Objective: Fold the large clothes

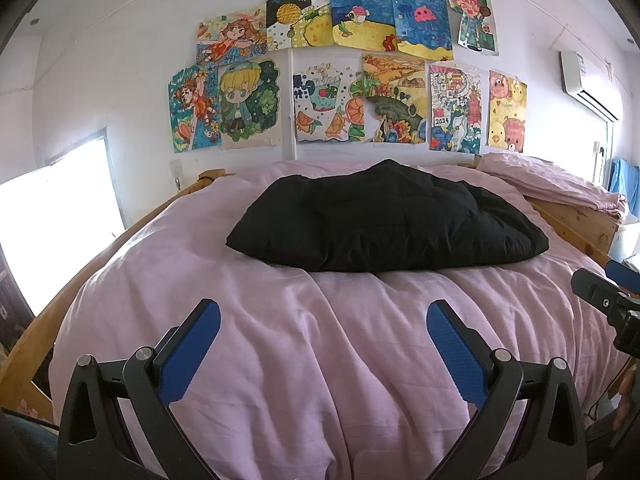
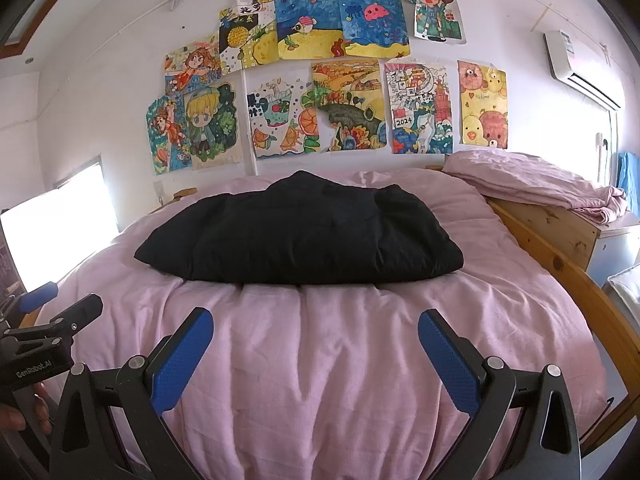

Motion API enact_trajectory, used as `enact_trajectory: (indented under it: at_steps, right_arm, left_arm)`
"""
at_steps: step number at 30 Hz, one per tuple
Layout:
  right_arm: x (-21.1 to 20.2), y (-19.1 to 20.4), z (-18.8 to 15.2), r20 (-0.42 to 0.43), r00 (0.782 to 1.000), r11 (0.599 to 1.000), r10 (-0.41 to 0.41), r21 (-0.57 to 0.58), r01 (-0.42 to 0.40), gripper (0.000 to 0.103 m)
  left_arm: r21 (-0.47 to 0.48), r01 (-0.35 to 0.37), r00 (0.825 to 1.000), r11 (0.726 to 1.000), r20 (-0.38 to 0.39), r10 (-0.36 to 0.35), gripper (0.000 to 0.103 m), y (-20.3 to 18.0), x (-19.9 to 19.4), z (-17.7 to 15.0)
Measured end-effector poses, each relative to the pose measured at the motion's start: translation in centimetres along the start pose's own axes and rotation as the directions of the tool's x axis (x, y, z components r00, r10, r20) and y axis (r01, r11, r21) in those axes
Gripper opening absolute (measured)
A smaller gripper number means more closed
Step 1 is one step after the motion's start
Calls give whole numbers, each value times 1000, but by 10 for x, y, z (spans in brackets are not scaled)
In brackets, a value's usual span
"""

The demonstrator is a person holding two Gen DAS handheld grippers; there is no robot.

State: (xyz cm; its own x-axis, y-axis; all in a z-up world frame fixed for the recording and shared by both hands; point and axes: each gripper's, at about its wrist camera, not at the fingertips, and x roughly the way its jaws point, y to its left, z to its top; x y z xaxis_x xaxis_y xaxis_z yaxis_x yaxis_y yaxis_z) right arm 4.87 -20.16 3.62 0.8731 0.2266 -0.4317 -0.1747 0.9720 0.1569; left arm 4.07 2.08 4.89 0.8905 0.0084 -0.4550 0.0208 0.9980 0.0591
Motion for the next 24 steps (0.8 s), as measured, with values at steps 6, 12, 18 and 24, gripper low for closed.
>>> enact_trajectory:
  at_steps: [6,12,18,24]
  right_arm:
    - [0,1,0,1,1000,1000,-2,2,2,103]
    - [-1,1,0,0,1000,1000,-3,3,3,103]
    - [0,1,0,0,1000,1000,-2,3,2,103]
    - [0,2,0,1,1000,1000,-3,5,3,103]
  left_arm:
    - [1,1,1000,1000,2,-1,101,0,0,0]
    - [4,2,1000,1000,3,-2,101,2,0,0]
    - [5,1,1000,1000,2,-1,101,2,0,0]
    - [6,1,1000,1000,3,-1,101,2,0,0]
